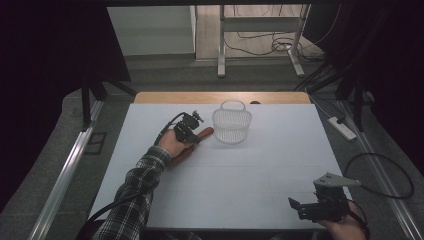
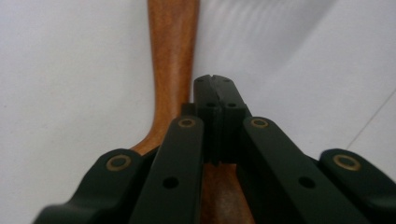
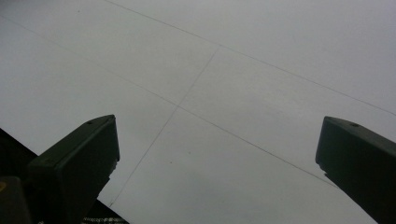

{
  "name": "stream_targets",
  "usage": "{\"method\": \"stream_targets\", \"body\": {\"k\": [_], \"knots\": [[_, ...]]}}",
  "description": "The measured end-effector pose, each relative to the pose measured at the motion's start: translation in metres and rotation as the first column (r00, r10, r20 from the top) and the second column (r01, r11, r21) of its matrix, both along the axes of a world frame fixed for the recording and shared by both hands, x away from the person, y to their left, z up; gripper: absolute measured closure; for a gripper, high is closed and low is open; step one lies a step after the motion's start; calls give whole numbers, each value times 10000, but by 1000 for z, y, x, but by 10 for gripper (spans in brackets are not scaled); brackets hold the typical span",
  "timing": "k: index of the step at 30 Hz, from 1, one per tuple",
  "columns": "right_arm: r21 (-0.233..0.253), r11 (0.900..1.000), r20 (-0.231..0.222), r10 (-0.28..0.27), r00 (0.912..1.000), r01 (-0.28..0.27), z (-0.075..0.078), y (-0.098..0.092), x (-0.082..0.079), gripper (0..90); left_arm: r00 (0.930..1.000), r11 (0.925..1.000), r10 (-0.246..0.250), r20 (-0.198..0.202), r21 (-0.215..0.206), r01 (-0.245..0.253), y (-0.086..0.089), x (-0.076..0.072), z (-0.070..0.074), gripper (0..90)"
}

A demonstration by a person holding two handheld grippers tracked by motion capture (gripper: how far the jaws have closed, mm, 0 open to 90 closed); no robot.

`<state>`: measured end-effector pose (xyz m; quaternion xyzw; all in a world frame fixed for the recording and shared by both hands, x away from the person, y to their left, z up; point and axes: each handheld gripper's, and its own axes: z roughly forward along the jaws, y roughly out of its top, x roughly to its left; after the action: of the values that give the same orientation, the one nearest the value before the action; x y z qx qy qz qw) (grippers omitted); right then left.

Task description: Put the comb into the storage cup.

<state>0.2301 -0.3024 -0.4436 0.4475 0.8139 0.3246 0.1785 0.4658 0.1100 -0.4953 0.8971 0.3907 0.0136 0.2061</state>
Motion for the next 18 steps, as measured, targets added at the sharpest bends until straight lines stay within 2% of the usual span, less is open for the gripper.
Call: {"method": "stream_targets", "body": {"k": [11, 18], "knots": [[14, 10000, 9, -25, 10000, 25, 0, 0, 0, 1, 9991, 9990, 422, -16, 123, -422, 9, 8, 0, 892], [6, 10000, 27, -35, 10000, 35, 0, -1, -1, 1, 9972, 9966, 746, 20, 361, -746, 22, 12, 2, 892]]}}
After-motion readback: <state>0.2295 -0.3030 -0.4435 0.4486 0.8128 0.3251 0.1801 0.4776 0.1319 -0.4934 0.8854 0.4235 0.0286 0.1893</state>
